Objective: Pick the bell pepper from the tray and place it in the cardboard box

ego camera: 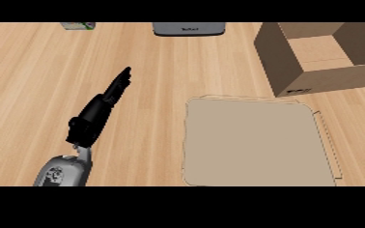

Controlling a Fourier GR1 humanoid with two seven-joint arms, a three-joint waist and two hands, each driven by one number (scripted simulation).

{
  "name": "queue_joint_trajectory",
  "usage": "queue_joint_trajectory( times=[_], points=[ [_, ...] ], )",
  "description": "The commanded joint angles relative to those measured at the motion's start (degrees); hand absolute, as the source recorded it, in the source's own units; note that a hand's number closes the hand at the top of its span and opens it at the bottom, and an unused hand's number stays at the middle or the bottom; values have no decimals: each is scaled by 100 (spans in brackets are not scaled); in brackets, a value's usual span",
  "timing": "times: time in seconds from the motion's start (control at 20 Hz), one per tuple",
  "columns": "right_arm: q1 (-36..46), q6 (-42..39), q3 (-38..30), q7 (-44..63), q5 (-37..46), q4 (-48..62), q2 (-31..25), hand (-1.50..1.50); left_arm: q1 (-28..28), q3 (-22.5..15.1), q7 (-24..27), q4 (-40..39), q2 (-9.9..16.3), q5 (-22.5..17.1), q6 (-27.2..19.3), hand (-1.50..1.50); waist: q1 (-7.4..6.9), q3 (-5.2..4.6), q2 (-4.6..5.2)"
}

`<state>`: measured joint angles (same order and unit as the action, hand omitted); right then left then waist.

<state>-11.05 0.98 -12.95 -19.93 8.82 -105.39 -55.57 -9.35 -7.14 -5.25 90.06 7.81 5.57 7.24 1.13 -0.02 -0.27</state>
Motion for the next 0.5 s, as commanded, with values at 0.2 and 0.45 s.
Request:
queue_joint_trajectory(
  times=[0.2,0.45],
  points=[
    [619,-937,-1154,719,-631,358,-158,150,86,14,135,-111,-32,80,119,0,-94,0,22],
    [2057,-1131,-690,1409,-566,1217,-397,150,-37,-202,-145,214,-260,253,-22,0,-220,0,39]
  ],
)
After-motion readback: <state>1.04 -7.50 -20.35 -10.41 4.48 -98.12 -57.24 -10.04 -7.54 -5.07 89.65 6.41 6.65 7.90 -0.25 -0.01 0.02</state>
